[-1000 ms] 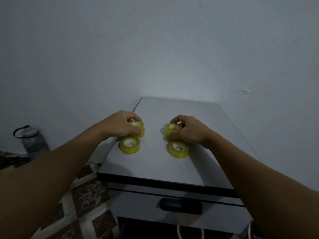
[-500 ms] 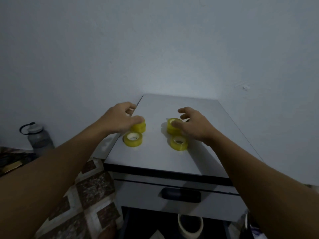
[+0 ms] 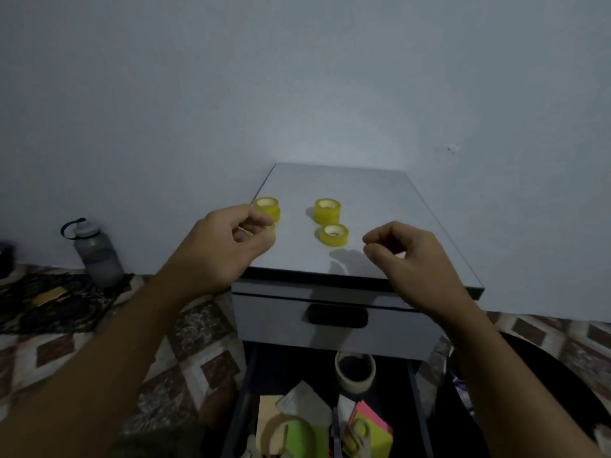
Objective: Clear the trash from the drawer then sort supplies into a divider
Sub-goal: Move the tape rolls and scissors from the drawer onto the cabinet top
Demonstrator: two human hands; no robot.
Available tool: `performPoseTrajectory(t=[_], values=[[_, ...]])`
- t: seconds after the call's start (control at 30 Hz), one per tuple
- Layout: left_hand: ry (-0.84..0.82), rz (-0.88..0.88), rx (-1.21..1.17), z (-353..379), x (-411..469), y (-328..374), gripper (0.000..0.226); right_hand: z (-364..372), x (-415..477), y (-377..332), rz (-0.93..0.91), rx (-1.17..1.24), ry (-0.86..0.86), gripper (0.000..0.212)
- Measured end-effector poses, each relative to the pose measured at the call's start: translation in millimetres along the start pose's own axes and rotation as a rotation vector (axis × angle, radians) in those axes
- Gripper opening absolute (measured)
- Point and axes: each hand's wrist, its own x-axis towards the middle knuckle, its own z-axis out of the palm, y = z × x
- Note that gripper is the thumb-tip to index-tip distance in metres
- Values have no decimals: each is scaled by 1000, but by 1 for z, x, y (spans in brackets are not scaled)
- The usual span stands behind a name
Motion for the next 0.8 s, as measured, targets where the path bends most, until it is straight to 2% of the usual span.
performPoseTrajectory(t=[0.13,0.3,0.37,0.5,0.6,0.67,0.8], values=[[-84,-35,-58,22,-36,-11,38,9,-39,16,77,23,-103,5],[-189,-135,-37,65,-74,-44,19,39,-78,55,215,12,-271,8],[-246,-184,-10,84,-85,-64,19,51,-93,75,264,0,-322,8],[-435,-343,59,122,-106,-107,37,73,-113,121,349,-98,-398,10],[-520,-395,124,142,-119,-133,46,89,-119,156,463,-149,-433,35],[-564,-414,146,153,-128,-147,51,99,-120,172,489,-167,-440,43],[-693,-475,146,169,-151,-174,89,117,-114,197,470,-235,-443,53]])
